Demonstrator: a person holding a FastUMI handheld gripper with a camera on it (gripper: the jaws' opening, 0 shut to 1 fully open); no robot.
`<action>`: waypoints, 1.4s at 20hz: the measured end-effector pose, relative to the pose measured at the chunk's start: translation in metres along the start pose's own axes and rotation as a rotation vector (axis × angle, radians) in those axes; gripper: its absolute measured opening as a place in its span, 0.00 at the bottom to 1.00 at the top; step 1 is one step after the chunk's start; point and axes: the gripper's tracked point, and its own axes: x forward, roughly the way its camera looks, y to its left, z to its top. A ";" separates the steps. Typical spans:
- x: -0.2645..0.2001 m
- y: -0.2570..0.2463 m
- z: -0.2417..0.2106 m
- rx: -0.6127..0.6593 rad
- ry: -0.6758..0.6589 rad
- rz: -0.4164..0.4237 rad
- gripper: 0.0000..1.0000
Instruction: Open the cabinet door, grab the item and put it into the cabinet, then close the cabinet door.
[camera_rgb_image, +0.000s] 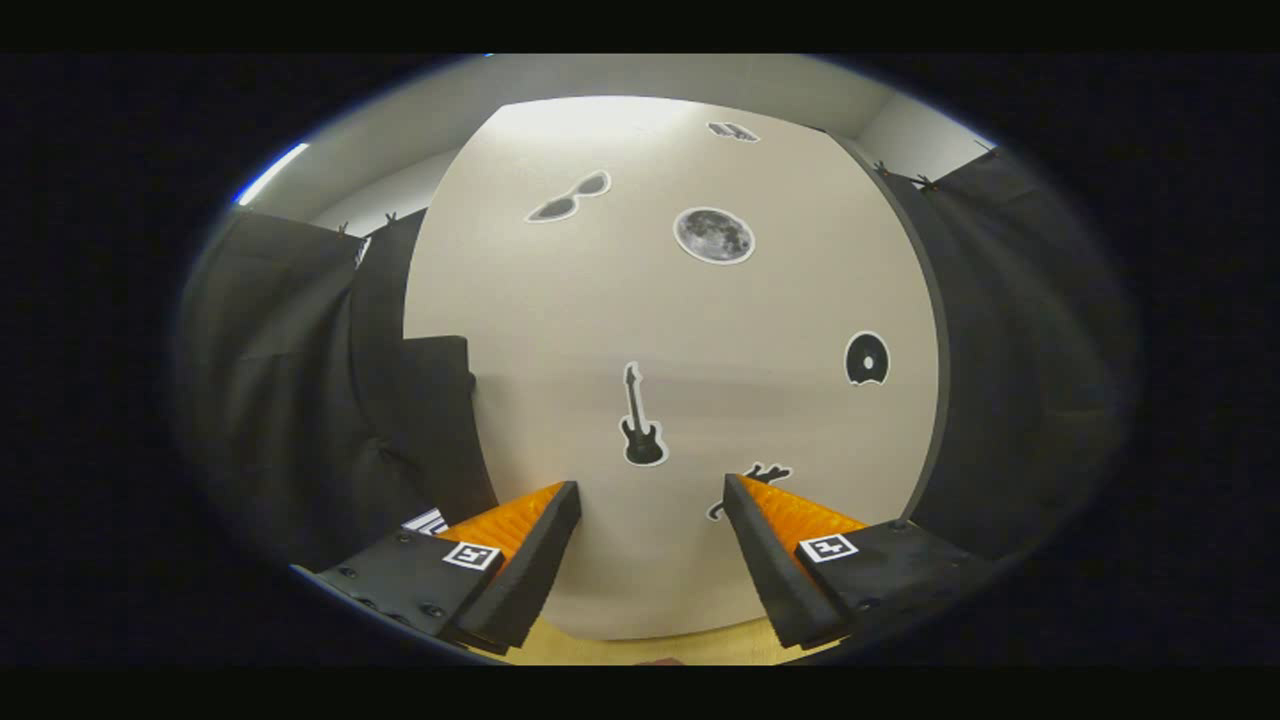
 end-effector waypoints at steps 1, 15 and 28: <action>0.001 0.001 0.000 0.002 0.002 0.005 0.93; -0.001 0.010 -0.001 -0.018 0.001 0.021 0.95; -0.183 -0.074 0.029 -0.057 -0.057 0.010 0.94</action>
